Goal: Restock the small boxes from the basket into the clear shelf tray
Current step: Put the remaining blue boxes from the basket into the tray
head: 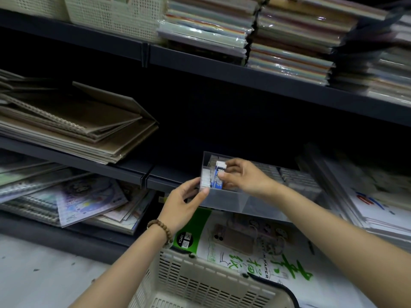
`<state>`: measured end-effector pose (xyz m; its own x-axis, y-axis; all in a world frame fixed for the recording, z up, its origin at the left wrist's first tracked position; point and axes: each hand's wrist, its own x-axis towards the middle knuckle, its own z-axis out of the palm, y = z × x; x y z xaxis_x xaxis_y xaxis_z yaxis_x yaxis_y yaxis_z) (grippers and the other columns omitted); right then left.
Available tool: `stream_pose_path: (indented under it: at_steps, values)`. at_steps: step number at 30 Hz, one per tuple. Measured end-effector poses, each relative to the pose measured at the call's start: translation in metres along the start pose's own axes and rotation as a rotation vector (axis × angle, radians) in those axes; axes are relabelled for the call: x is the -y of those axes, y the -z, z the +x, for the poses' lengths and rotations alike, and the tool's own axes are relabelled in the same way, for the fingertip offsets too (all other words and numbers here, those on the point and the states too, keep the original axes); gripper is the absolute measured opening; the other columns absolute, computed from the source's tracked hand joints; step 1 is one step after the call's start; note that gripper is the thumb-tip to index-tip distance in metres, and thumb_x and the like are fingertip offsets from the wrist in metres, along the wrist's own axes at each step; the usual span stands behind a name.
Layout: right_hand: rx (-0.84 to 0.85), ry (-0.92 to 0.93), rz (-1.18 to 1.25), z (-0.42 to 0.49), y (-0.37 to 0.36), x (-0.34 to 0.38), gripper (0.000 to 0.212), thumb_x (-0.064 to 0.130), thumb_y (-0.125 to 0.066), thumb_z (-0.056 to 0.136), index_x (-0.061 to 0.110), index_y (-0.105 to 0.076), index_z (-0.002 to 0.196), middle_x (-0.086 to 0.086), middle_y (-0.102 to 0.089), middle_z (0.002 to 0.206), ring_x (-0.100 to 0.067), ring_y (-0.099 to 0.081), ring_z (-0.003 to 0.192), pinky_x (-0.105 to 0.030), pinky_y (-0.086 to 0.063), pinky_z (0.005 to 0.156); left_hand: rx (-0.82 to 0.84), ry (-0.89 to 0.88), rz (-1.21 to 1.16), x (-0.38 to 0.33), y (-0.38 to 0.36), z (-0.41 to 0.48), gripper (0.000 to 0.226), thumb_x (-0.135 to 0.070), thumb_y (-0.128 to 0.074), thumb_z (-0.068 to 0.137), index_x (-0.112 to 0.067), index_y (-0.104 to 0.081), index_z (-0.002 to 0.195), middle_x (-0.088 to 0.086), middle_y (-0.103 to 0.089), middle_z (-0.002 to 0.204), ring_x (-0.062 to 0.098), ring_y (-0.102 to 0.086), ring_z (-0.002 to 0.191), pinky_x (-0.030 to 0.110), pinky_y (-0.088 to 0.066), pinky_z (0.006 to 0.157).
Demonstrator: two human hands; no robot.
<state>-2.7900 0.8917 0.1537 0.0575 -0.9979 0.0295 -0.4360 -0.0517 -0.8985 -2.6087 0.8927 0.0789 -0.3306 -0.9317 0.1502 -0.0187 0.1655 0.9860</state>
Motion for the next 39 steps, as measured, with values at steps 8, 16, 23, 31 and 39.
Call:
stream_pose_path:
  at_steps: [8,16,23,31,39]
  values:
    - [0.030,0.112,-0.268,-0.011,-0.002,-0.002,0.030,0.021,-0.069,0.084,0.024,-0.047,0.104,0.014,-0.054,0.101,-0.008,-0.063,0.086,-0.015,-0.051,0.076,-0.005,0.017,0.035,-0.004,-0.002,-0.003,0.077,-0.056,-0.060,0.067,-0.022,-0.048,0.134,-0.008,-0.056,0.129,0.008,-0.050,0.122,0.037,-0.043,0.104]
    - [-0.022,-0.153,-0.045,-0.005,-0.002,0.001,0.015,0.032,-0.066,0.086,0.018,-0.063,0.091,0.005,-0.067,0.089,0.004,-0.066,0.070,-0.005,-0.048,0.057,-0.018,0.022,0.033,-0.004,-0.002,-0.003,0.076,-0.057,-0.061,0.066,-0.024,-0.048,0.133,-0.009,-0.056,0.129,0.007,-0.050,0.121,0.037,-0.043,0.103]
    - [0.024,-0.314,-0.245,0.012,-0.003,0.002,0.021,0.032,-0.078,0.075,0.019,-0.062,0.083,0.004,-0.065,0.093,-0.009,-0.063,0.089,-0.017,-0.051,0.073,-0.005,0.009,0.056,-0.003,-0.001,-0.002,0.064,-0.044,-0.065,0.077,-0.024,-0.045,0.135,-0.008,-0.053,0.133,0.009,-0.048,0.124,0.039,-0.042,0.105]
    - [0.119,-0.539,-0.095,0.021,-0.008,0.012,0.027,0.027,-0.058,0.093,0.002,-0.060,0.102,-0.016,-0.063,0.116,-0.021,-0.067,0.091,-0.025,-0.060,0.065,-0.002,-0.003,0.062,-0.002,0.000,-0.004,0.060,-0.038,-0.065,0.081,-0.025,-0.044,0.135,-0.009,-0.052,0.134,0.009,-0.046,0.125,0.029,-0.044,0.101]
    - [0.049,-0.466,-0.230,0.016,-0.014,0.013,0.056,0.030,-0.060,0.091,-0.001,-0.043,0.135,-0.015,-0.049,0.137,-0.015,-0.068,0.081,-0.021,-0.058,0.064,0.011,-0.028,0.052,-0.004,-0.004,-0.008,0.060,-0.032,-0.067,0.081,-0.028,-0.042,0.135,-0.011,-0.049,0.133,0.007,-0.043,0.125,-0.001,-0.043,0.070]
